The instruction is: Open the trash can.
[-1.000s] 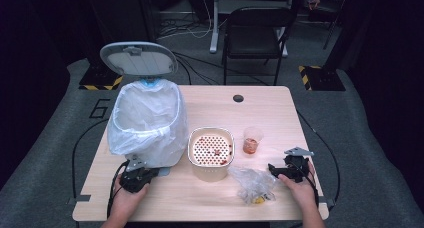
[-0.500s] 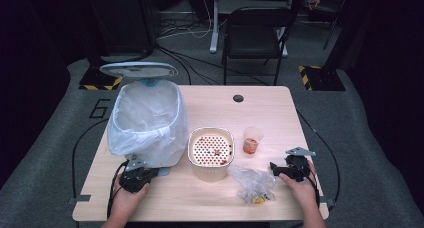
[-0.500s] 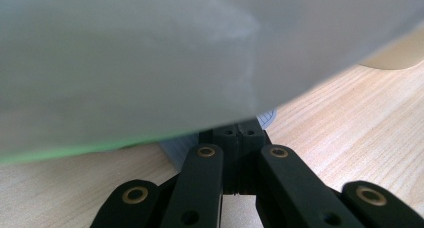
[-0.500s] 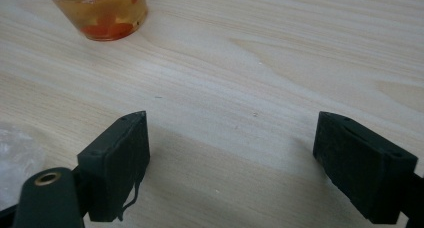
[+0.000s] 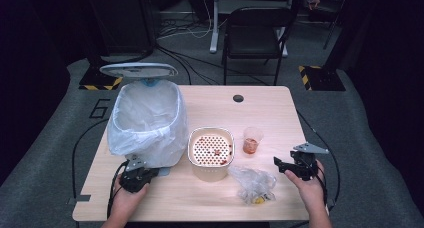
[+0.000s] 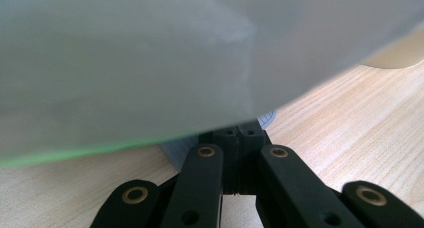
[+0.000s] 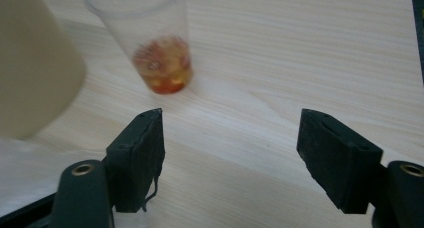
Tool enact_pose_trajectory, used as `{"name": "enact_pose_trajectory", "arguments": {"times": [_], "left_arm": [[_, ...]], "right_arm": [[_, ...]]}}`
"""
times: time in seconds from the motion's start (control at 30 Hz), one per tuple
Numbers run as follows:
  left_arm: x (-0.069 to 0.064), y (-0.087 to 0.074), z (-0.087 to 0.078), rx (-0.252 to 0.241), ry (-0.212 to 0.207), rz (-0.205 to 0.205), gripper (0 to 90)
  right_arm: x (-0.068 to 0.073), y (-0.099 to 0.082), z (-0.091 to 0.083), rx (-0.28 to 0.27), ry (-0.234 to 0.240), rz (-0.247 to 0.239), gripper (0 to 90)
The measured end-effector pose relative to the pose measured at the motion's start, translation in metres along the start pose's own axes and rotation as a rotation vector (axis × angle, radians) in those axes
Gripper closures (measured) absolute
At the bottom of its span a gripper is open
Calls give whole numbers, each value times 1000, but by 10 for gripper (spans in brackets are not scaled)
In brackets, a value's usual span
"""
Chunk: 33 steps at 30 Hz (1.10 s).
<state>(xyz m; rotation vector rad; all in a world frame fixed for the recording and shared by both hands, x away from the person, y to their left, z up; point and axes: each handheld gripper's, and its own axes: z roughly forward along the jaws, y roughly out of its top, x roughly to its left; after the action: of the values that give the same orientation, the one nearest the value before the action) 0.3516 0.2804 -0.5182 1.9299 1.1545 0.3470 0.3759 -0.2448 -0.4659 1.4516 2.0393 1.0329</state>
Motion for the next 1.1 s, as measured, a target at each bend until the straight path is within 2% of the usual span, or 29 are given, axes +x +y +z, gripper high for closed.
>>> {"name": "enact_pose_trajectory", "arguments": {"times": [0.07, 0.17, 0.27, 0.53, 0.7, 0.97, 1.1], "left_arm": [[0, 0, 0, 3, 4, 6, 900], [0, 0, 0, 3, 5, 7, 900], [0, 0, 0, 4, 3, 4, 900], [0, 0, 0, 3, 5, 5, 900], [0, 0, 0, 4, 6, 5, 900], [0, 0, 0, 3, 2, 5, 900], [0, 0, 0, 4, 5, 6, 900]], "right_arm": [[7, 6, -8, -12, 35, -2, 278], [21, 12, -18, -7, 73, -60, 272], [31, 14, -26, -2, 98, -97, 263], [50, 11, -39, -8, 188, -143, 183], [57, 8, -42, -10, 225, -127, 140], [78, -5, -45, 0, 298, -178, 132], [83, -14, -35, 30, 301, -203, 133]]}}
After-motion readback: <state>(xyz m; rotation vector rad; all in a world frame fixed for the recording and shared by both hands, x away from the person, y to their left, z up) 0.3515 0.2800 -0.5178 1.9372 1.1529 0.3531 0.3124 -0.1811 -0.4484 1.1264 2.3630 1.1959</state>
